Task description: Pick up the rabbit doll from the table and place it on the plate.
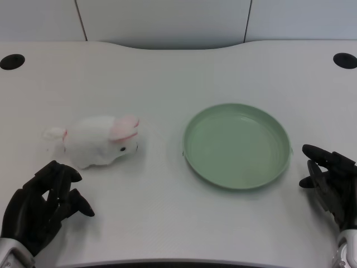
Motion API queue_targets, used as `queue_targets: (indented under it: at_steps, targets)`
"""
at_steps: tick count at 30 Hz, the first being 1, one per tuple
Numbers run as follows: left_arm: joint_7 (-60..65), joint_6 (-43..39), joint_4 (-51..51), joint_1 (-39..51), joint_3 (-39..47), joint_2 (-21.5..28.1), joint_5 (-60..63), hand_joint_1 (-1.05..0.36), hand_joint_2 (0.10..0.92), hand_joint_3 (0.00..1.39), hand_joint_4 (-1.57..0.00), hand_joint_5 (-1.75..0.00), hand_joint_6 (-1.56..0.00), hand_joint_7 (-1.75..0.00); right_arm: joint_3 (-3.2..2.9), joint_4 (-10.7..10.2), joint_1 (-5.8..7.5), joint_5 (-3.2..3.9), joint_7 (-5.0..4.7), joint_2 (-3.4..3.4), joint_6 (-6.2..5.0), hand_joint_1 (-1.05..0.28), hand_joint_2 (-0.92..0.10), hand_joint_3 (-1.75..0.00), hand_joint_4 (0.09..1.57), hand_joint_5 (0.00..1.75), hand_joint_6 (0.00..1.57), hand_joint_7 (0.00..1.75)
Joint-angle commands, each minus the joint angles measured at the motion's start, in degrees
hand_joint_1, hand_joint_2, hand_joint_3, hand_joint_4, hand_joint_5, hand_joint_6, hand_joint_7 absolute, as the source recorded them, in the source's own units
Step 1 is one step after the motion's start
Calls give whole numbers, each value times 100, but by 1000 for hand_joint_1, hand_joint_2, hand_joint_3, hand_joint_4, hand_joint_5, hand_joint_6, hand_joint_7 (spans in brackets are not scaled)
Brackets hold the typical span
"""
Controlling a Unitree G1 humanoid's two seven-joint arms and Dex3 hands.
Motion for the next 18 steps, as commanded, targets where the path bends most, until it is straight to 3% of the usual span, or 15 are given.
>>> queue_targets:
  at_steps: [1,2,4,6,9,12,13,15,18]
  targets:
    - [27,12,-81,93,47,71,-35,-653,921,559,-701,-1746,-453,-1634,-11,-14,43,36,-24,-57,-24,-332,-921,-268,733,1313,1030,29]
    - [31,26,-91,97,49,70,-41,-652,921,560,-701,-1746,-455,-1634,60,-12,38,-77,-159,-93,7,-339,-921,-277,740,1319,1028,28]
    - [37,73,-124,107,54,67,-62,-652,921,558,-703,-1746,-463,-1631,150,-1,31,-215,-372,-137,65,-350,-921,-299,755,1331,1031,29]
    - [42,81,-147,118,59,58,-67,-658,921,541,-708,-1746,-473,-1622,159,-9,46,-226,-427,-124,16,-351,-921,-308,764,1335,1036,31]
    - [63,75,-180,136,59,41,-58,-656,921,539,-701,-1746,-465,-1613,165,-36,74,-214,-439,-98,-70,-358,-921,-319,757,1330,1025,25]
    - [31,26,-177,147,60,28,-62,-654,921,546,-686,-1746,-442,-1627,121,-28,77,-103,-261,-90,-97,-339,-921,-320,727,1310,1004,14]
    - [40,53,-191,149,63,25,-73,-655,921,544,-683,-1746,-438,-1629,123,-21,76,-103,-247,-101,-90,-339,-921,-319,722,1305,1001,12]
    - [62,64,-216,160,65,10,-78,-655,921,545,-677,-1746,-422,-1626,111,-36,75,-77,-237,-88,-72,-344,-921,-313,719,1296,995,9]
    - [68,46,-215,158,76,-11,-80,-652,921,544,-675,-1746,-419,-1631,134,-40,80,-105,-270,-97,-107,-331,-921,-310,729,1293,995,9]
